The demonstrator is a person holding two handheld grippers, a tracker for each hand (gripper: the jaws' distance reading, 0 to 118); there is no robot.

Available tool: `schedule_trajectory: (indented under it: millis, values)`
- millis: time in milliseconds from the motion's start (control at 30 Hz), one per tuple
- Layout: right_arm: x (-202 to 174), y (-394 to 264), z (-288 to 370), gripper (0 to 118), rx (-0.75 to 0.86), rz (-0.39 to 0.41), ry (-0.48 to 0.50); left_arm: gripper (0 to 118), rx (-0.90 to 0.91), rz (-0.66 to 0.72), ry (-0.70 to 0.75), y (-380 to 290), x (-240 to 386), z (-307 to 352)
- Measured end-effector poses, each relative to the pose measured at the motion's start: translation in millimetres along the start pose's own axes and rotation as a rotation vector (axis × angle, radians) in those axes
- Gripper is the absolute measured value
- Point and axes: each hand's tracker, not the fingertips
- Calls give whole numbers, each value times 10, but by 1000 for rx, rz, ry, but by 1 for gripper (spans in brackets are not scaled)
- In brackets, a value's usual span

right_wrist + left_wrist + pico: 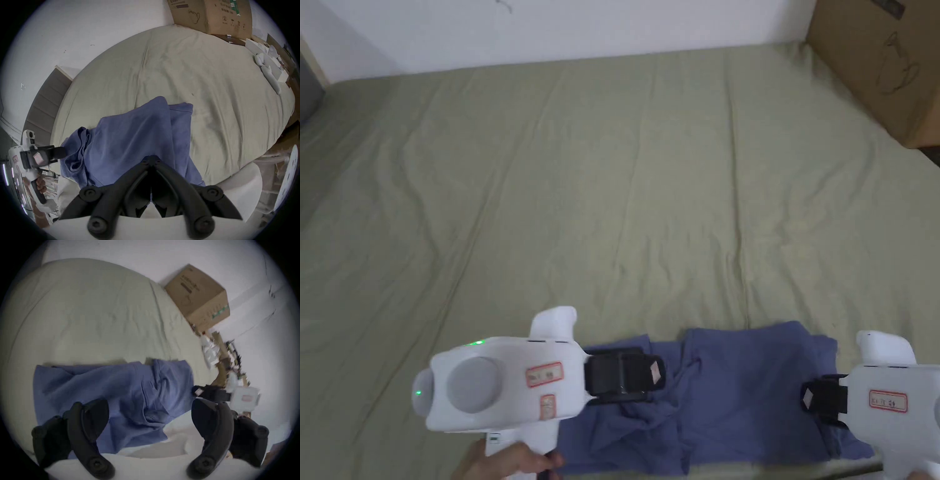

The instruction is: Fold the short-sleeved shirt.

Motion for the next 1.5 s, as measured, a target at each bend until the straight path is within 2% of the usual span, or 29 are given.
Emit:
schedule_trajectory:
  millis: [33,67,100,133,200,400,533,667,767,900,1033,1167,1267,1433,1500]
  values:
    - [-15,0,1,0,-1,7,1,103,27,31,-20,13,-78,116]
    - [-32,8,-7,0,1,14,2,82,65,59,-37,12,-157,219]
    - [-54,14,-13,0,3,21,3,44,114,89,-23,6,-253,322]
    - [-78,16,-18,0,5,27,4,1,142,118,3,-16,-236,430]
    - [-121,27,-39,0,7,35,15,0,143,161,96,-31,-368,436]
    - [-207,46,-68,0,6,51,37,0,21,176,39,-240,-401,27]
    - [-187,40,-56,0,2,57,36,0,-68,96,12,-294,-205,-364]
    - [-101,32,-13,0,8,38,28,0,-109,72,12,-290,-64,-637]
    - [-44,33,9,0,10,19,25,0,-131,35,17,-279,59,-649]
    - [-31,32,10,0,15,12,16,0,-172,-26,-99,-348,277,-690]
    - [-23,66,47,0,28,-6,2,0,-173,-118,17,-402,282,-687]
    - [-56,152,126,0,49,25,9,0,-54,22,-70,-265,-31,-208]
    - [-129,180,137,0,60,45,-5,0,83,108,-74,-146,-395,300]
    - [-241,163,40,0,49,33,16,0,214,274,19,-233,-899,970]
    - [-313,142,-5,0,29,53,11,0,213,287,15,-266,-1113,1074]
